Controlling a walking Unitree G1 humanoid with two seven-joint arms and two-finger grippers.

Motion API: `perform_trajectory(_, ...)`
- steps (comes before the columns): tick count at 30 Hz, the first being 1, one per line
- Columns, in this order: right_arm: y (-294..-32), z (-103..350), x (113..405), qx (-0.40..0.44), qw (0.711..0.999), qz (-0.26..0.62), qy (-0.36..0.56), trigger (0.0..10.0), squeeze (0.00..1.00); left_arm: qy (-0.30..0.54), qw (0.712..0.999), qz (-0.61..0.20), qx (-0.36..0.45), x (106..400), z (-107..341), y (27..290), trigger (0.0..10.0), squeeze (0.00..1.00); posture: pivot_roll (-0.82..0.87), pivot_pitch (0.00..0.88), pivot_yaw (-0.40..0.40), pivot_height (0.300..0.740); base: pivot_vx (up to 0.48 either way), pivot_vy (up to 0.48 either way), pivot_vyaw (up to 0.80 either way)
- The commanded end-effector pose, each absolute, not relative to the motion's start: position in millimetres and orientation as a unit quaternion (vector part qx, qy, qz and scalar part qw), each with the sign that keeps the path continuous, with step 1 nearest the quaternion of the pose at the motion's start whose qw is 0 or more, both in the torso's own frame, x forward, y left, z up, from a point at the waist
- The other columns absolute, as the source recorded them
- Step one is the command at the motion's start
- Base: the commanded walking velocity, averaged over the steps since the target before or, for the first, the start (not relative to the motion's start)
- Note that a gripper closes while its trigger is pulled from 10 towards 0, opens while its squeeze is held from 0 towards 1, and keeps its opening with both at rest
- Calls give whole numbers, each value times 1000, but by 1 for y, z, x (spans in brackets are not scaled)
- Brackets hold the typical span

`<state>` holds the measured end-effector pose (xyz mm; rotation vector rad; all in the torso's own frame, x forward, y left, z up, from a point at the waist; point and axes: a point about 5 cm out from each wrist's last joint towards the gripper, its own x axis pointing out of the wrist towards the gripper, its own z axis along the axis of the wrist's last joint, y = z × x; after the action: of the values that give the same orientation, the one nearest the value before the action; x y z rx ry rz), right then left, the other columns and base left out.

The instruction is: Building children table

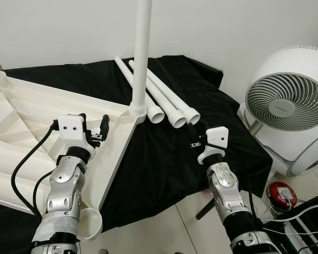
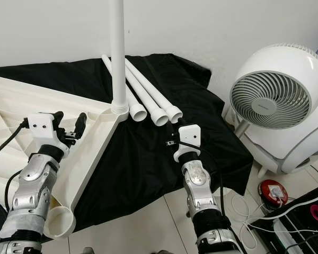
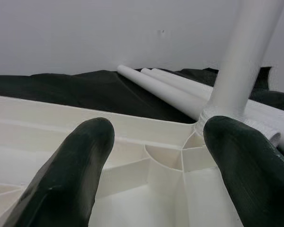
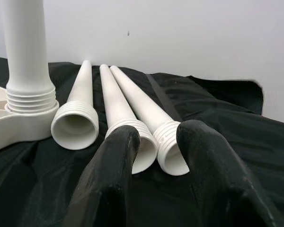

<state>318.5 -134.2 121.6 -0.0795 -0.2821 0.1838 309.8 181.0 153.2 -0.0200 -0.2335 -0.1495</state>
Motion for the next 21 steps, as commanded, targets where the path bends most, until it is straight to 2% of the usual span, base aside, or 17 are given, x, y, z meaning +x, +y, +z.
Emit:
perform_trajectory(1, -135, 122, 320, -41, 985, 89, -143, 10000, 0, -115, 993, -33, -9, 310, 152, 185, 10000, 0, 42, 0, -34, 740, 0, 0, 763)
perform_trajectory(10, -136, 123, 321, -40, 985, 88, -144, 10000, 0, -117, 993, -31, -8, 310, 151, 184, 10000, 0, 40, 0, -41, 740, 0, 0, 753)
perform_trajectory(21, -136, 124, 323, -28, 985, 89, -149, 10000, 0, -118, 993, -28, -13, 311, 151, 185, 10000, 0, 40, 0, -43, 740, 0, 0, 0)
